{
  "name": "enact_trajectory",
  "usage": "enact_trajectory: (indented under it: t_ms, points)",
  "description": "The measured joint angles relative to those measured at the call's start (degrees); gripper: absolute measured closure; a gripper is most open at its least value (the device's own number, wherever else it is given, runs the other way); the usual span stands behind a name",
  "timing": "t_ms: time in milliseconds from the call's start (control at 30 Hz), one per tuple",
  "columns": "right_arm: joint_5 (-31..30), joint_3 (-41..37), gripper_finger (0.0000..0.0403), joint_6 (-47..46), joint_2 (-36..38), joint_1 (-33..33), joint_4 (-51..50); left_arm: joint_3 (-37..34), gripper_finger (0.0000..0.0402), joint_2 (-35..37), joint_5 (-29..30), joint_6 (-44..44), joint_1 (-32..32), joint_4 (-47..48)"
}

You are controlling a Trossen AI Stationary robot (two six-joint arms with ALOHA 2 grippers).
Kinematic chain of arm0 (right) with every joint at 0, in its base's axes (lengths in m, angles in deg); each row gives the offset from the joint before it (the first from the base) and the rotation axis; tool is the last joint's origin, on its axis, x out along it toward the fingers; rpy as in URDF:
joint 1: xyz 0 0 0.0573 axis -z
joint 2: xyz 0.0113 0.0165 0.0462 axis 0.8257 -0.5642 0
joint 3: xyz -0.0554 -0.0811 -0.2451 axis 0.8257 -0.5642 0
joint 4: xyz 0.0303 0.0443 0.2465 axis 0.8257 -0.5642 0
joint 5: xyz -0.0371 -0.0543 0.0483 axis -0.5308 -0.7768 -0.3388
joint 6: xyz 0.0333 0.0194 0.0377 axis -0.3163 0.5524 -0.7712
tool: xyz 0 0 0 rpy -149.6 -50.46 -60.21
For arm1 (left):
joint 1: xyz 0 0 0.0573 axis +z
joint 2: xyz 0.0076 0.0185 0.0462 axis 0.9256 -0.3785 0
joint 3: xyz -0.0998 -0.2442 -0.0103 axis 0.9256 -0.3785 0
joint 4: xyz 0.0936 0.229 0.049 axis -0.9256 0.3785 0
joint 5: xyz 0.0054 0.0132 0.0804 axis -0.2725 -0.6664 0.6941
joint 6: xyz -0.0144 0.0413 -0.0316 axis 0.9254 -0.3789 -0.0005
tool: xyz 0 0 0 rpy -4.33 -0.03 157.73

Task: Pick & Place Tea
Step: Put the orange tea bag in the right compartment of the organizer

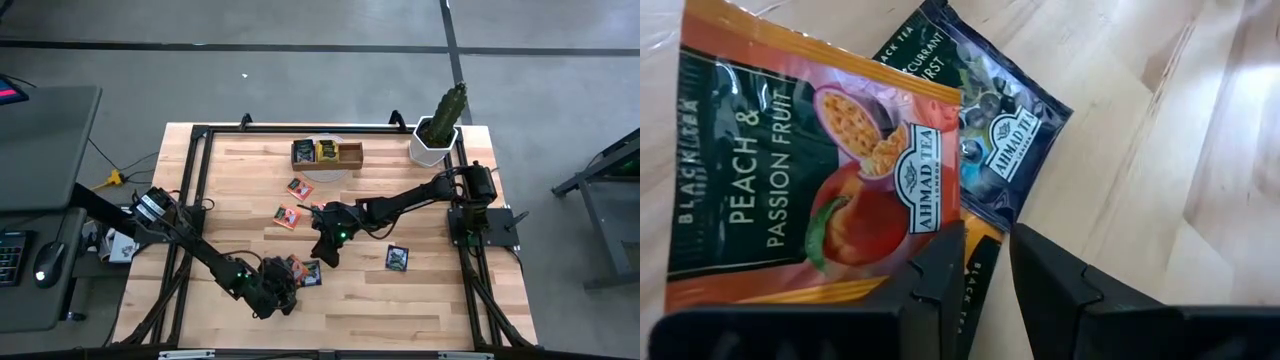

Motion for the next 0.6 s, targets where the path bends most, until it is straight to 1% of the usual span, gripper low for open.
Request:
enact_trajectory:
  t_ms: [200,267,400,467,600]
  points:
    - [0.11,0.0,0.0308,-0.27,-0.22,0.02,1.09,-0.1,0.0315,-0.14,0.32,-1.36,-0.01,0.13]
    - [1.33,0.0,0.0308,-0.24,-0.9,0.23,2.34,-0.1,0.0315,-0.16,0.28,-1.38,-0.01,0.27]
    - [4.82,0.0,0.0308,-0.23,-4.2,0.37,6.87,-0.14,0.0315,-0.21,0.03,-1.49,0.01,0.33]
    - [5.12,-0.02,0.0308,-0.09,-5.36,0.39,7.71,-0.15,0.0315,-0.21,-0.07,-1.53,0.01,0.42]
    - [5.34,-0.02,0.0308,0.2,-6.8,0.42,12.43,-0.18,0.0315,-0.25,-0.05,-1.53,0.01,0.32]
